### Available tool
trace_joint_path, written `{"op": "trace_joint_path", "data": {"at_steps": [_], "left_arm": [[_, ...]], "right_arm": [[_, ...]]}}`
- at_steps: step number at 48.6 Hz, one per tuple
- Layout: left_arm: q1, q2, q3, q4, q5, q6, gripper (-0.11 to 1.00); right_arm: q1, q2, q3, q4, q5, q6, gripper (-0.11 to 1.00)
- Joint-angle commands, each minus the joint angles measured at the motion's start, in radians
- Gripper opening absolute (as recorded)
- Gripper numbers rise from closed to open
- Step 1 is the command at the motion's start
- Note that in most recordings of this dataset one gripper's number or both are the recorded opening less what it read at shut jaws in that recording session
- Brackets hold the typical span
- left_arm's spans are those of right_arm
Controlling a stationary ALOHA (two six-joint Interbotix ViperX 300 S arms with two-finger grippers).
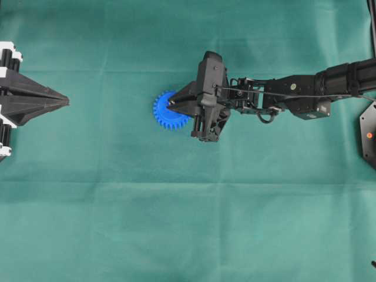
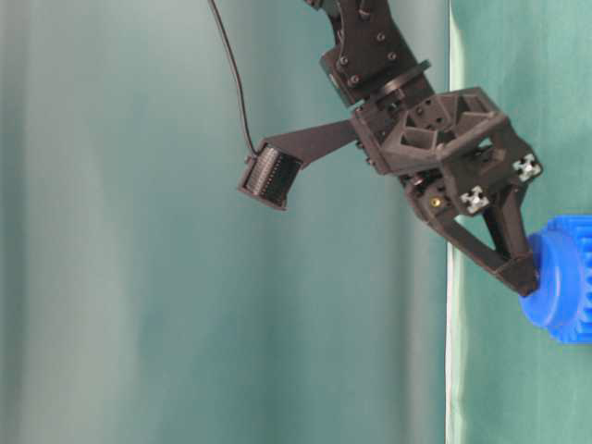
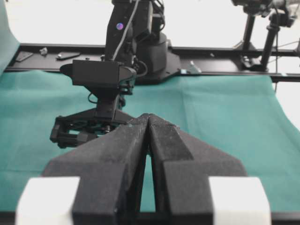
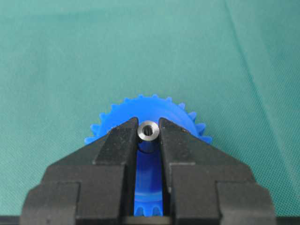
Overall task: Insert the shaft placed at a random location into the center hole of the medium gear at another random location.
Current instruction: 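Press the shaft down into the gear hole with the right gripper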
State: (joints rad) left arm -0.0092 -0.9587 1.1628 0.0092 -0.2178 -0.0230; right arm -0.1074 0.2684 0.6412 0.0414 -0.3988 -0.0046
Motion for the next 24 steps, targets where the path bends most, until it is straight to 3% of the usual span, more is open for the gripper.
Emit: {"op": "trace_joint_path", "data": {"at_steps": [1,15,18,24], "left_arm": [[0.003,0.008,-0.015,0.003,-0.009,0.002,0.0],[0.003,0.008,-0.017,0.003,-0.006,0.0,0.0],[0.003,0.008,-0.017,0.003,-0.006,0.0,0.0],[0.003,0.008,-0.017,0.003,-0.005,0.0,0.0]], "right_arm": [[0.002,-0.017,-0.009,0.003,0.006,0.009,0.14],[0.002,-0.02,-0.012,0.012,0.005,0.011,0.16],[0.002,-0.021,-0.014,0.014,0.008,0.011,0.29],[0.003,-0.037,-0.011,0.015,0.008,0.009,0.66]]}}
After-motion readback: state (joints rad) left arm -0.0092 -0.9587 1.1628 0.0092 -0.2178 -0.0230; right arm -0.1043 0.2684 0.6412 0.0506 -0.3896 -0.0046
